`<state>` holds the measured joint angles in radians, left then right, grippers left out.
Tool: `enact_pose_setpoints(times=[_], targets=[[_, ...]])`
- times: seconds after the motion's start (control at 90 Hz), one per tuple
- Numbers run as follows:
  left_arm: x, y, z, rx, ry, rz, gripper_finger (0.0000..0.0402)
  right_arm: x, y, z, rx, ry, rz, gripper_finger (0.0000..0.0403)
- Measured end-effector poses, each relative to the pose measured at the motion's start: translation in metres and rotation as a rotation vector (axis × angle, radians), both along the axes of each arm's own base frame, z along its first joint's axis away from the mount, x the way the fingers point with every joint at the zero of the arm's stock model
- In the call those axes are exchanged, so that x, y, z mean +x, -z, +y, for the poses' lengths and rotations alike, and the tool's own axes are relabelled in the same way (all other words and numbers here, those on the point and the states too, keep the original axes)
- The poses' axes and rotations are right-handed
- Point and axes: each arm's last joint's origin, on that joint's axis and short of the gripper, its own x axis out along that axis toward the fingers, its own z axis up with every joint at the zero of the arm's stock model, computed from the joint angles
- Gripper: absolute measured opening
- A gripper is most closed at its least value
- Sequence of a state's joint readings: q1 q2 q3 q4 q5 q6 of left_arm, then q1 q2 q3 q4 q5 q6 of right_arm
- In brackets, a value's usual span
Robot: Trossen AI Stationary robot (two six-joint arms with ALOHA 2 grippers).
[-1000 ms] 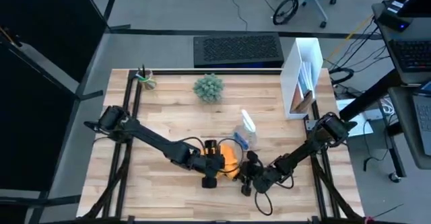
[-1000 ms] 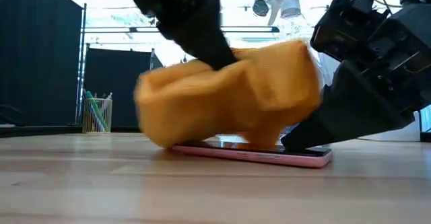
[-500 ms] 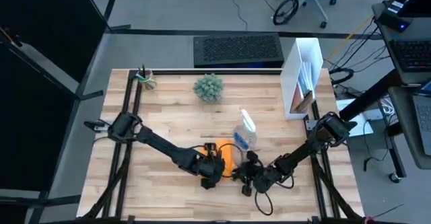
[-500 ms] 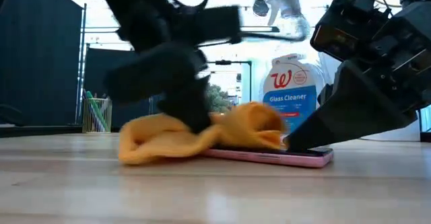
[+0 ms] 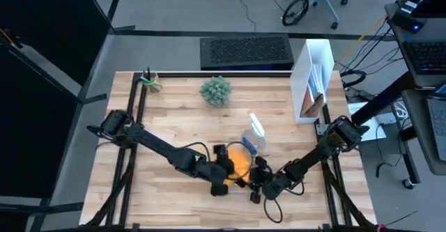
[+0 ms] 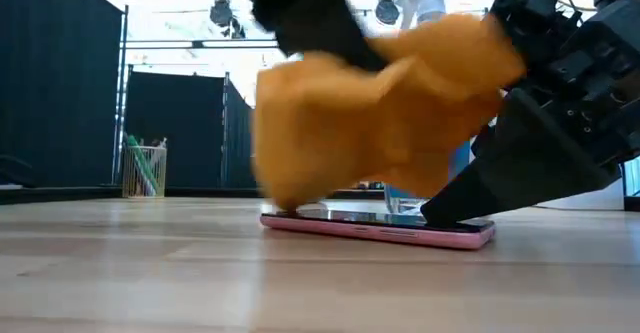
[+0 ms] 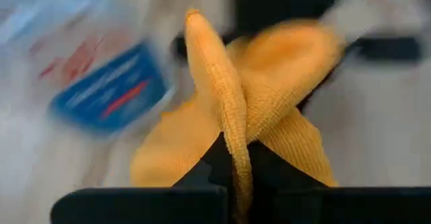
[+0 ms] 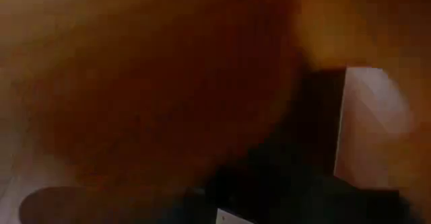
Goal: Apply microfiber cloth
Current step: Wipe the pink cellphone with the orange microfiber cloth
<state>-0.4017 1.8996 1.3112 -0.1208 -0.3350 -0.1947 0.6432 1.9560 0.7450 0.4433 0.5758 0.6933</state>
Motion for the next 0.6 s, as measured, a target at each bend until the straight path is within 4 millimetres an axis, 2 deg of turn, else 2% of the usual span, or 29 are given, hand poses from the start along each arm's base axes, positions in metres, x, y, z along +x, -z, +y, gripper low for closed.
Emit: enact_pose_setpoints(times=[0.067, 0.211, 0.278, 0.422, 0.6], targets=[[0.005, 0.01, -0.001, -0.01, 0.013, 0.006, 0.0, 0.0, 0.0, 0.0, 0.001, 0.0, 0.0, 0.0066], [0.011, 0.057, -0.002, 0.035, 0.018, 0.133, 0.0, 0.0, 0.0, 0.0, 0.001, -0.001, 0.0, 0.0066], [0.013, 0.071, -0.003, 0.025, 0.025, 0.157, 0.0, 0.0, 0.0, 0.0, 0.001, -0.001, 0.0, 0.0066], [0.012, 0.081, -0.003, 0.051, 0.02, 0.217, 0.0, 0.0, 0.0, 0.0, 0.002, -0.001, 0.0, 0.0066], [-0.009, 0.078, 0.008, 0.217, -0.048, 0.399, 0.0, 0.0, 0.0, 0.0, 0.002, -0.001, 0.001, 0.0066]])
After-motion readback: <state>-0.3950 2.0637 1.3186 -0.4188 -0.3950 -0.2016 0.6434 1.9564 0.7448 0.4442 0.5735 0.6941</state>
